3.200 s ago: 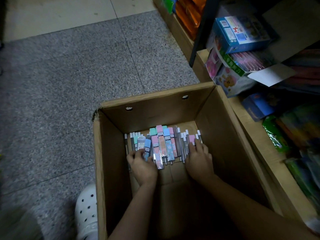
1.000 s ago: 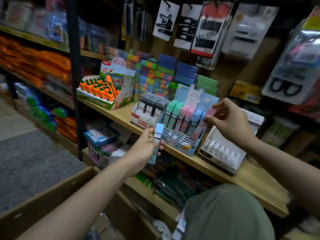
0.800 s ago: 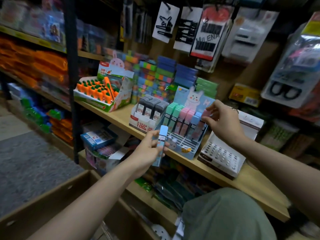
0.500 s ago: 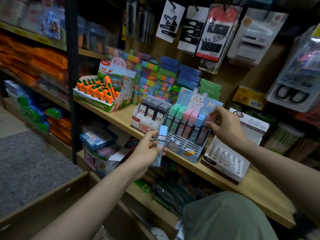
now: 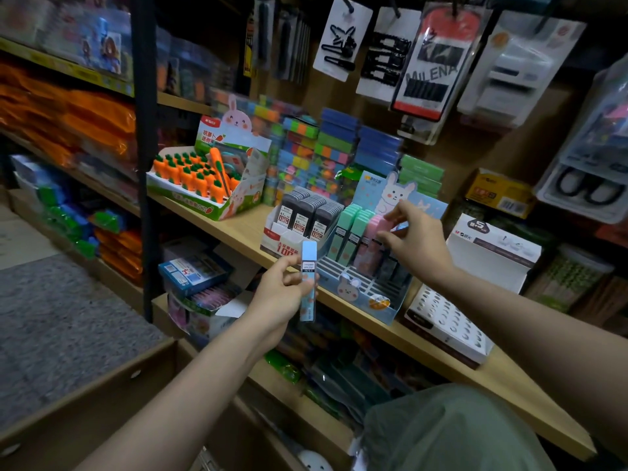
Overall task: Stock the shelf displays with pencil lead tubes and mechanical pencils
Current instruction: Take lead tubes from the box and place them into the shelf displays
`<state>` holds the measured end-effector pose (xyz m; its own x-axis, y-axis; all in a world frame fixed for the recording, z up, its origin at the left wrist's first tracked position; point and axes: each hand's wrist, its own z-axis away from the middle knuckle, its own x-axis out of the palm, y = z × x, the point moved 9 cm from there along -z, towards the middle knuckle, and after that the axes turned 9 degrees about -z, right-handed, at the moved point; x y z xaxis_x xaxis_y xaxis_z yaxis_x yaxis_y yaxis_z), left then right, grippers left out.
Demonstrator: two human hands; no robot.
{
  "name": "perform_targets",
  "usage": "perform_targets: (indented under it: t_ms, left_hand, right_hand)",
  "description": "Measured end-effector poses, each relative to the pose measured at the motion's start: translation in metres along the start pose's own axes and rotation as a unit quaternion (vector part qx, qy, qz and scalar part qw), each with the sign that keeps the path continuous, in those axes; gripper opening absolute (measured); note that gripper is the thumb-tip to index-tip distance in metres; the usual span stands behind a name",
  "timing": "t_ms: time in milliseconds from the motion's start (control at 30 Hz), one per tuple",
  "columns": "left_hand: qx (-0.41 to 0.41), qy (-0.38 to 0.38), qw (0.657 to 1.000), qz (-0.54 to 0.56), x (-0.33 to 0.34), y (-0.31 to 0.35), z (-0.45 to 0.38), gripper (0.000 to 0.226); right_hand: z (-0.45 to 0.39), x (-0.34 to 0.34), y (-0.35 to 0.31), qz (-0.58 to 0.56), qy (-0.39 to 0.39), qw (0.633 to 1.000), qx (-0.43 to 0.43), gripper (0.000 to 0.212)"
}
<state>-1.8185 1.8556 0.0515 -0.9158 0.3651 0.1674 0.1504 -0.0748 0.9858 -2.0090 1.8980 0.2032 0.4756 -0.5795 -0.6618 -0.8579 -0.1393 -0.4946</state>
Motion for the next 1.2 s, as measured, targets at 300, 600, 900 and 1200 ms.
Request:
perform_targets:
  t_ms: [300, 600, 900, 1200]
  left_hand:
    - [0.006, -0.001, 1.0, -0.011, 0.001, -0.002, -0.003, 0.029]
    - [0.027, -0.019, 0.998, -0.045, 0.014, 0.001, -0.003, 0.026]
    - [0.089, -0.061, 0.988, -0.113, 0.033, 0.016, 0.005, 0.027]
    - [0.301, 0.0, 0.809, -0.505, 0.052, 0.037, 0.021, 0.044]
  right_hand:
    - [-0.003, 0.021, 0.007, 0.01, 0.007, 1.0, 0.007, 0.021]
    - [0.0, 0.024, 0.002, 0.074, 0.025, 0.997, -0.023, 0.02]
    - [0.054, 0.033, -0.03, -0.09, -0.079, 0.992, -0.029, 0.039]
    - [0.034, -0.029, -0.007, -0.134, -0.034, 0.99, 0.039, 0.033]
